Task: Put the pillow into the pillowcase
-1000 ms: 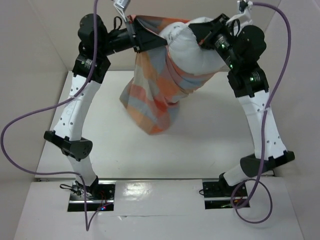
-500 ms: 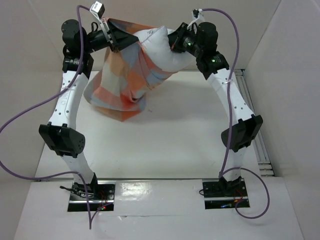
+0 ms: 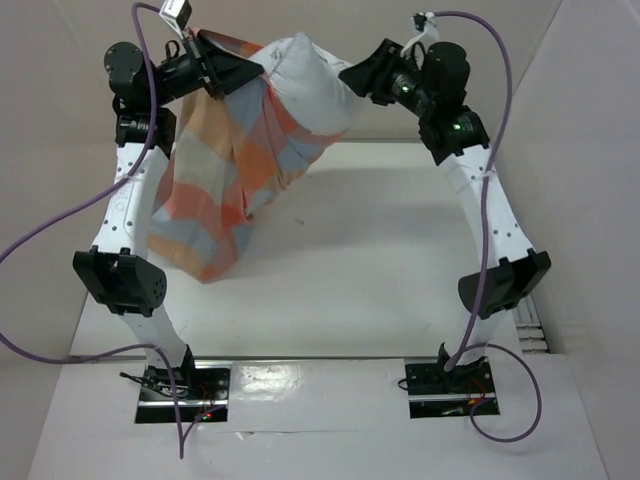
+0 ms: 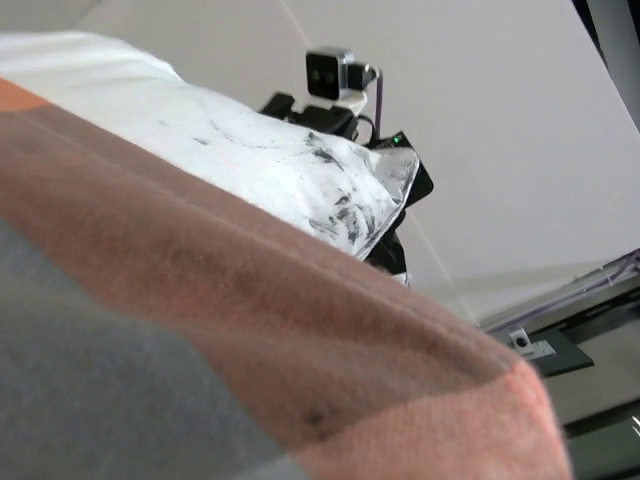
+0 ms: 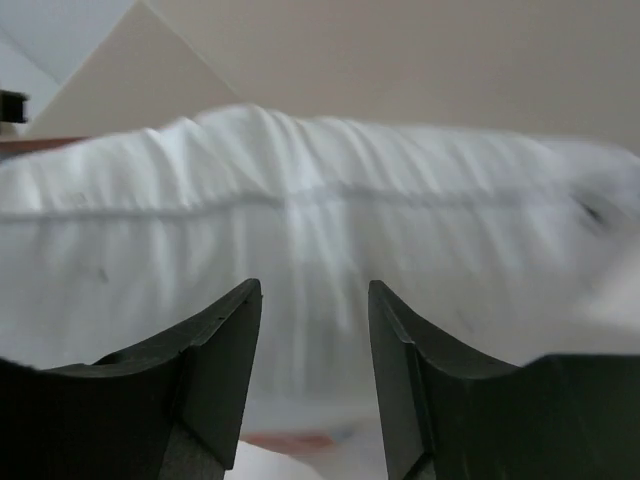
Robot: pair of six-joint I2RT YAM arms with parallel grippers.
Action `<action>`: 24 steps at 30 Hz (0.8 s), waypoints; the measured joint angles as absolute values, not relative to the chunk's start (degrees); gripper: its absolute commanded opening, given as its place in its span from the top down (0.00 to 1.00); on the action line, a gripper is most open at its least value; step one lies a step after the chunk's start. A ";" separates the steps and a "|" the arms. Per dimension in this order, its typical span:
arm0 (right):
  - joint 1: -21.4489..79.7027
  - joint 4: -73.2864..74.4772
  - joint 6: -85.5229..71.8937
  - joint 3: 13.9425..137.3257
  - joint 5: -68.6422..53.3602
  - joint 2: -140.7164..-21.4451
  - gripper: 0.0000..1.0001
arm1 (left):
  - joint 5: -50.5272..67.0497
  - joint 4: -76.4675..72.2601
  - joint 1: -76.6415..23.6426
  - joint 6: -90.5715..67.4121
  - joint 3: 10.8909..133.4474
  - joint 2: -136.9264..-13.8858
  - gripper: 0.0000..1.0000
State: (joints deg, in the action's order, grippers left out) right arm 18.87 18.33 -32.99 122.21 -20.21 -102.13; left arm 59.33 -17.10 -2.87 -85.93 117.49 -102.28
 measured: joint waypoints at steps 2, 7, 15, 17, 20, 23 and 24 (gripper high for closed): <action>16.51 19.53 -32.53 119.44 -19.57 -98.96 0.30 | 58.61 -17.85 -1.65 -85.95 117.49 -101.71 1.00; 9.17 21.28 -33.19 112.42 -16.93 -92.99 0.17 | 57.25 -18.59 -0.01 -85.93 117.49 -99.13 1.00; 1.45 14.09 -42.44 94.76 -25.21 -91.59 0.06 | 56.38 -18.74 -0.03 -85.84 117.40 -97.60 1.00; 2.81 10.94 -44.38 94.28 -29.26 -94.89 0.04 | 56.23 -18.70 -0.03 -85.82 117.36 -97.60 1.00; 6.87 6.52 -46.39 95.18 -34.28 -99.79 0.03 | 56.18 -18.63 -0.03 -85.78 117.36 -97.58 1.00; 10.98 1.32 -49.30 97.32 -38.68 -103.50 0.03 | 56.25 -18.46 -0.21 -85.69 116.97 -97.12 1.00; 12.14 -0.73 -50.57 98.28 -39.99 -104.51 0.03 | 56.27 -18.39 -0.32 -85.67 116.79 -96.92 1.00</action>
